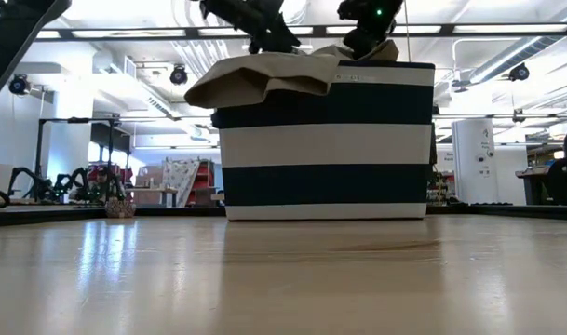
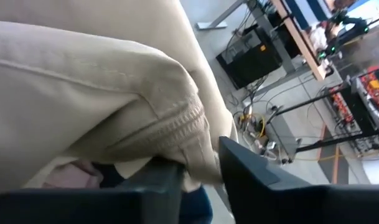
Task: Sort clothes
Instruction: Put the gray long pants into the laundry bin
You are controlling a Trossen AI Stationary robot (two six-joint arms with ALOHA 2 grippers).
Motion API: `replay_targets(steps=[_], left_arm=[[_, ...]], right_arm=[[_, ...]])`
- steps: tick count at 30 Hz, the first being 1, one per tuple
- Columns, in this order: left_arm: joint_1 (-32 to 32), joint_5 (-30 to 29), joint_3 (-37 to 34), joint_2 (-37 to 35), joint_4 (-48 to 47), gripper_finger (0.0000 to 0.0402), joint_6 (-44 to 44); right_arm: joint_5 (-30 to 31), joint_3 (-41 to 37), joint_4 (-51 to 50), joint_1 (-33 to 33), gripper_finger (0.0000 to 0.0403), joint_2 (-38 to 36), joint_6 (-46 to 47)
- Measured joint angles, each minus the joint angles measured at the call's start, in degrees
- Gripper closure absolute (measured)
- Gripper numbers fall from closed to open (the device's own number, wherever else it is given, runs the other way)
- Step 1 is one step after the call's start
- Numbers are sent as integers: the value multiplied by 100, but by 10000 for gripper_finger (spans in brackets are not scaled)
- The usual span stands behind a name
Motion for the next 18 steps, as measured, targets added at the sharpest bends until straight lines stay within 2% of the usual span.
replay_targets(steps=[6, 11, 14, 18], left_arm=[[-7, -385, 346, -50, -300, 115, 92], [-5, -495, 642, -54, -671, 82, 237], [-6, -493, 763, -84, -863, 85, 242], [-11, -449, 692, -184, -979, 125, 242]], right_arm=[[42, 0, -27, 0, 213, -51, 48], [-70, 3, -97, 2, 183, -175, -87], [-919, 11, -216, -5, 200, -238, 125], [-2781, -30, -254, -45, 271, -208, 442]])
